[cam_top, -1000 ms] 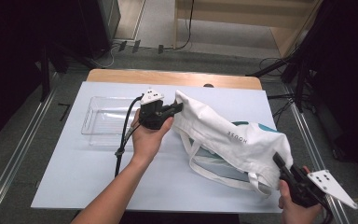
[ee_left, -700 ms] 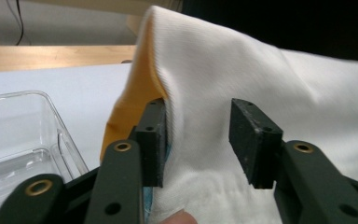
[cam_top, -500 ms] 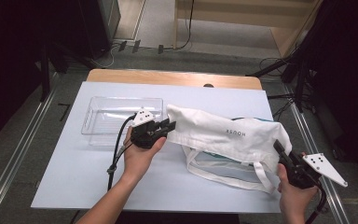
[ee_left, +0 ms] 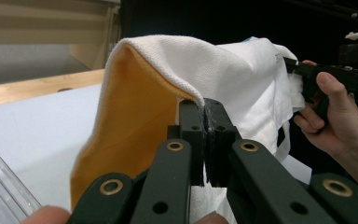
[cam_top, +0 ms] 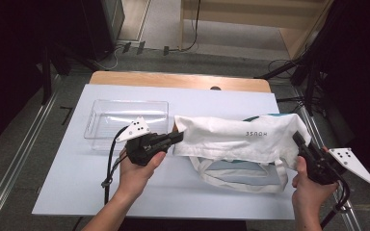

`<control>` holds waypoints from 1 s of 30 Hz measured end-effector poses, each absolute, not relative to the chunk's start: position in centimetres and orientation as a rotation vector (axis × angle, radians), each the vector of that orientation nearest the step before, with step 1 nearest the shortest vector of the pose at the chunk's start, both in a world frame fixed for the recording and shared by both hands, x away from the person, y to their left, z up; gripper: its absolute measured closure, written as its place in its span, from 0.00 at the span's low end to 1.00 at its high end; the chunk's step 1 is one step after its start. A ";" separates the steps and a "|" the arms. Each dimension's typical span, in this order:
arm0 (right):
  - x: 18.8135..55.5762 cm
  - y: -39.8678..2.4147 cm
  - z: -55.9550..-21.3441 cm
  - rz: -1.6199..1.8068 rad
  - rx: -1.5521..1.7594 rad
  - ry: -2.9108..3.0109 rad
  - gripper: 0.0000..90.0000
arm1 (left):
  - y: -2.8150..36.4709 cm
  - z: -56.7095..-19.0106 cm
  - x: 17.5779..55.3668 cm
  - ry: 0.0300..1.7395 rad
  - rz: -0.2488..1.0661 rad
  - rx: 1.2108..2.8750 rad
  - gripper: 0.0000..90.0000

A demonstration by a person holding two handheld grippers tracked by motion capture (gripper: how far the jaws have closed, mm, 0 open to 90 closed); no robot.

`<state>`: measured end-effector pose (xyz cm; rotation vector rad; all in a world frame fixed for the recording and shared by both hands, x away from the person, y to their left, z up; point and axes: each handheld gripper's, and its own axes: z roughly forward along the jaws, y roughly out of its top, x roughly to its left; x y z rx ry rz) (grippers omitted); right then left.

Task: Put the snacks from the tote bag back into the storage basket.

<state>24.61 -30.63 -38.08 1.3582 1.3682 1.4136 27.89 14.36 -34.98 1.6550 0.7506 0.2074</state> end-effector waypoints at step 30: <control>27.5 -31.8 -41.4 1.386 1.458 1.409 0.85 | 10.9 -44.0 25.4 0.992 0.595 1.875 0.41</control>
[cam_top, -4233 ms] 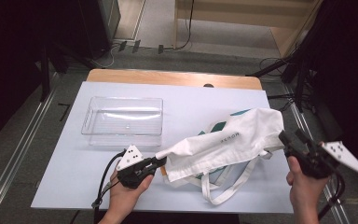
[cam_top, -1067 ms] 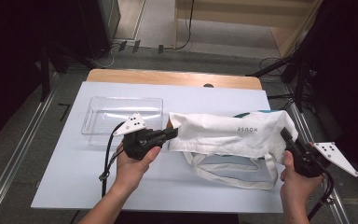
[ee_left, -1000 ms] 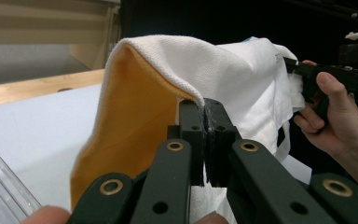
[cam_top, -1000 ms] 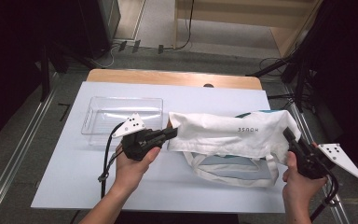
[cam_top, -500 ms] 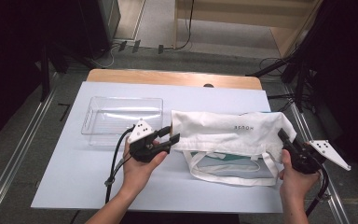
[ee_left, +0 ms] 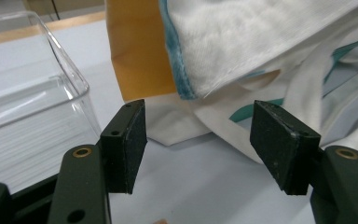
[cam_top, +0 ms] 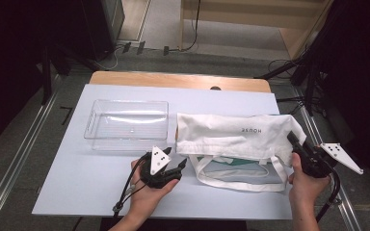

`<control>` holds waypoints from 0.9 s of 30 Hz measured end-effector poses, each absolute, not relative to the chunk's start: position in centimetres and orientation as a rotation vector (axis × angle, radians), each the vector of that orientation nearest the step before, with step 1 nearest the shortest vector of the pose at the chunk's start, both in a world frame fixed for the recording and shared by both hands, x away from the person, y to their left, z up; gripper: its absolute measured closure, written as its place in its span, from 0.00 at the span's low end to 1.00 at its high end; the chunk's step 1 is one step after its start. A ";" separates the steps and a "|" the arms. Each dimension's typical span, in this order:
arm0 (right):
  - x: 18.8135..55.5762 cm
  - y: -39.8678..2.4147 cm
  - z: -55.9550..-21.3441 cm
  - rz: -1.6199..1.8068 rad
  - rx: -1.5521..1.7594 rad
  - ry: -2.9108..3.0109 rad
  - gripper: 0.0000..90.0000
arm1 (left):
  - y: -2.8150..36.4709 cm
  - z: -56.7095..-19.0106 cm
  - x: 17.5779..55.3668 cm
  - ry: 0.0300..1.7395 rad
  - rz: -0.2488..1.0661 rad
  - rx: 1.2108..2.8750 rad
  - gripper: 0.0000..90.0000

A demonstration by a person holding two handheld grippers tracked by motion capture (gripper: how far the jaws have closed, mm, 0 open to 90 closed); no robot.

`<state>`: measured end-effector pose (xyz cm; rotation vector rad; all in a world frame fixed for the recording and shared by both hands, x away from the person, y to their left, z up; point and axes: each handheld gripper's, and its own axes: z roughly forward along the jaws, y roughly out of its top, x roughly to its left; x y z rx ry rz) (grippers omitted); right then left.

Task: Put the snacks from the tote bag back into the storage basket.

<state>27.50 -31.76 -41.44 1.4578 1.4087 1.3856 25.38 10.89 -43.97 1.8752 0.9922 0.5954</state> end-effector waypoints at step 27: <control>20.3 -32.4 -40.3 1.375 1.492 1.382 0.27 | 10.7 -39.8 26.8 0.931 0.629 1.740 0.55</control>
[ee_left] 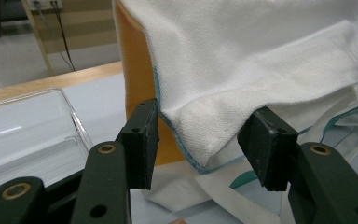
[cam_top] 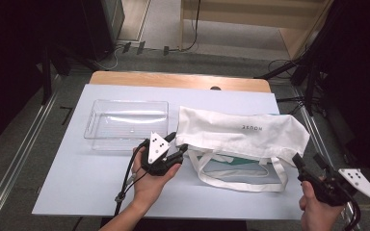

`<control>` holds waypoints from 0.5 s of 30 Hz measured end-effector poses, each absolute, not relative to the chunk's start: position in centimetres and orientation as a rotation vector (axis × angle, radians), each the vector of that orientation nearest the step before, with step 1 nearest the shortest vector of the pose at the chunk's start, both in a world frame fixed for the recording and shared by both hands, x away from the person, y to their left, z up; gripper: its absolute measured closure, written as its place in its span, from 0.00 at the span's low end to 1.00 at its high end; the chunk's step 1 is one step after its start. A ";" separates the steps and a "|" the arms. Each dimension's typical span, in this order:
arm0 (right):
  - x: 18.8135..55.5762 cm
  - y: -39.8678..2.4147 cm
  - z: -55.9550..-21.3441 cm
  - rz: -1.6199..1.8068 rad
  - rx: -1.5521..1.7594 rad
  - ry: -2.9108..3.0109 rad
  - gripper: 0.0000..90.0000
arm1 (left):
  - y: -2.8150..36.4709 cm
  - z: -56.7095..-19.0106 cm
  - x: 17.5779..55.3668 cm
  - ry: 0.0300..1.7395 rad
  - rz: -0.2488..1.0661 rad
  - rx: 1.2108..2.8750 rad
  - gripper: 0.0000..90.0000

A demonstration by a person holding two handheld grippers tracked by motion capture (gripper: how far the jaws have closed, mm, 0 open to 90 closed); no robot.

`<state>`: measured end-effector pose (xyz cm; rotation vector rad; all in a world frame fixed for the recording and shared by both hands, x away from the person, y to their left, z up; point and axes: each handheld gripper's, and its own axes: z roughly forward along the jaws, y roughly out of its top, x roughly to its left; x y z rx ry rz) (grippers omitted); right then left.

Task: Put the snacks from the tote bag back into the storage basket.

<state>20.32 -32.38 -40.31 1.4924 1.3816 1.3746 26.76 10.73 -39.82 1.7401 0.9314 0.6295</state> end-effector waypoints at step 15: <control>18.0 -30.0 -42.6 1.179 1.428 1.420 0.34 | 10.9 -39.4 26.9 0.944 0.607 1.715 0.56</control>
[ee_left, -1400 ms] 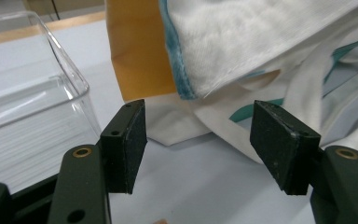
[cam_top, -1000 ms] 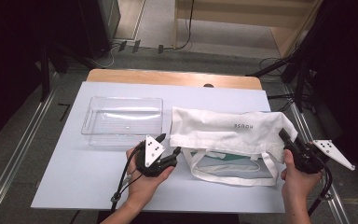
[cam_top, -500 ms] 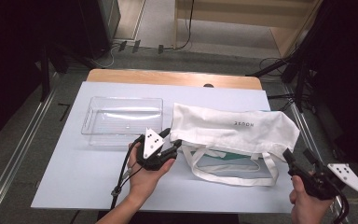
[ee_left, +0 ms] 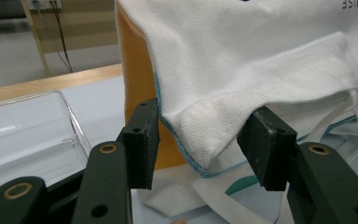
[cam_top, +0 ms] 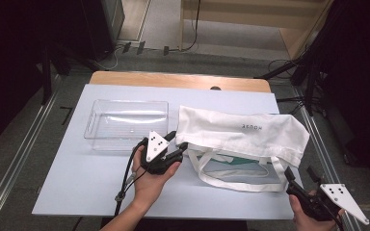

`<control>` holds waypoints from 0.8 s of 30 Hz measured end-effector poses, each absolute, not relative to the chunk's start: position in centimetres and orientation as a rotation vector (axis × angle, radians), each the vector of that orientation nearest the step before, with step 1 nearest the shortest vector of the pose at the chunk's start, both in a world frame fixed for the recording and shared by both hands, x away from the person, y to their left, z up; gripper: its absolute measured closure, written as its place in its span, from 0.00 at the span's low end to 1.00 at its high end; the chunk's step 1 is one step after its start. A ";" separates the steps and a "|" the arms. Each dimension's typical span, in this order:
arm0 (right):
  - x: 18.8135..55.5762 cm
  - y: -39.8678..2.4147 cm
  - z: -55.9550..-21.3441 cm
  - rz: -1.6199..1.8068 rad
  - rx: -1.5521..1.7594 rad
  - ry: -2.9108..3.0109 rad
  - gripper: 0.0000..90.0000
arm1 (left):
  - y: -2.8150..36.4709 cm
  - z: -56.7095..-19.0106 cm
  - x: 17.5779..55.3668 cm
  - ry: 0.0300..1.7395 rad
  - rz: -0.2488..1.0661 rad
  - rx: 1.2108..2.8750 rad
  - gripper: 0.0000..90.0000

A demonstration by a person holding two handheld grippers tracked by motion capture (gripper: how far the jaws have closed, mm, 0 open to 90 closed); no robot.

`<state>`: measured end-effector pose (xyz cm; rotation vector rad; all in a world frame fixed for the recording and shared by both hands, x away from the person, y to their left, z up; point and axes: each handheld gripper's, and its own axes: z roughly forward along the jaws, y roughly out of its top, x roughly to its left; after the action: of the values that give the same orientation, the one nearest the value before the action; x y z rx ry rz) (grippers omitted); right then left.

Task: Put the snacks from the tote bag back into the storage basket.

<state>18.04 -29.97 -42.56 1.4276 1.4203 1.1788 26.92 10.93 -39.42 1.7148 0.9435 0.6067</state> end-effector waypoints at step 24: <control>21.1 -30.6 -41.4 1.046 1.272 1.386 0.59 | 10.8 -38.1 26.7 0.884 0.774 1.728 0.54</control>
<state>21.07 -30.58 -41.40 1.2723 1.3862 1.0460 26.68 10.82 -38.08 1.7277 0.8844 0.7736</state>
